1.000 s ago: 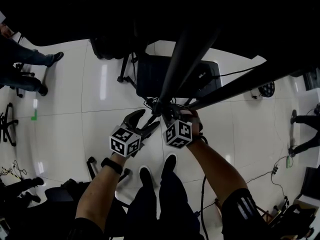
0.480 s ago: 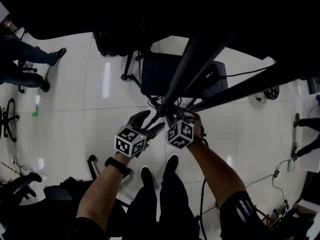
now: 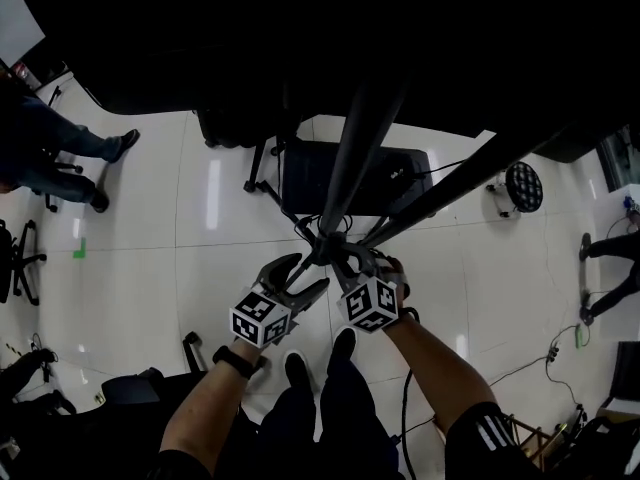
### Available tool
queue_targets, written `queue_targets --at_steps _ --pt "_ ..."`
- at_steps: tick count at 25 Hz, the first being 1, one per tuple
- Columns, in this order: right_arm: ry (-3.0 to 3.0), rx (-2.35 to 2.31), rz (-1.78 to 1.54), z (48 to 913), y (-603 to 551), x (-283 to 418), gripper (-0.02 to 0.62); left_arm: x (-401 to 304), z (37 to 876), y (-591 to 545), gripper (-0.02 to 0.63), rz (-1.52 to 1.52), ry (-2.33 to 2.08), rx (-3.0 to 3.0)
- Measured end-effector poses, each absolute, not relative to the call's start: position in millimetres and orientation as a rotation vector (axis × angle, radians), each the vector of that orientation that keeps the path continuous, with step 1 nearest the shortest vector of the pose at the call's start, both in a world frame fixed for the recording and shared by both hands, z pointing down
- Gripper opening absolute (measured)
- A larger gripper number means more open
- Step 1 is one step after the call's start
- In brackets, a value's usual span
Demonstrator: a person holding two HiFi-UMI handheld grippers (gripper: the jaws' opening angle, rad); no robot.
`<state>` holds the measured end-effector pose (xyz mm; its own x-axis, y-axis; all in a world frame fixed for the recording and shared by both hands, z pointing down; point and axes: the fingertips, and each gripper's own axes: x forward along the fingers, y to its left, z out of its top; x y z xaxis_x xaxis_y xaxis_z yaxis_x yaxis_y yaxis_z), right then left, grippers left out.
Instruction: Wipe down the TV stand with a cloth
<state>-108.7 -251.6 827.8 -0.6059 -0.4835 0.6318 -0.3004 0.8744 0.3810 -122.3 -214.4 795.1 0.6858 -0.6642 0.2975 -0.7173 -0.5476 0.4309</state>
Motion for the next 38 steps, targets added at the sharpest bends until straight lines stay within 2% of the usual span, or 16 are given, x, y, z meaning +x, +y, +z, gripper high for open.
queue_targets --at_steps 10,20,38 --pt "-2.363 0.699 -0.496 628.4 -230.0 -95.1 0.038 -107.8 621.2 -175.1 0.357 0.04 -1.028 2.655" --pt "-2.357 0.82 -0.652 442.4 -216.0 -53.4 0.038 -88.0 487.8 -152.7 0.356 0.027 -1.005 2.847" --pt "-2.318 0.931 -1.033 220.5 -246.8 26.3 0.038 -13.6 287.3 -179.3 0.354 -0.099 -1.098 3.114"
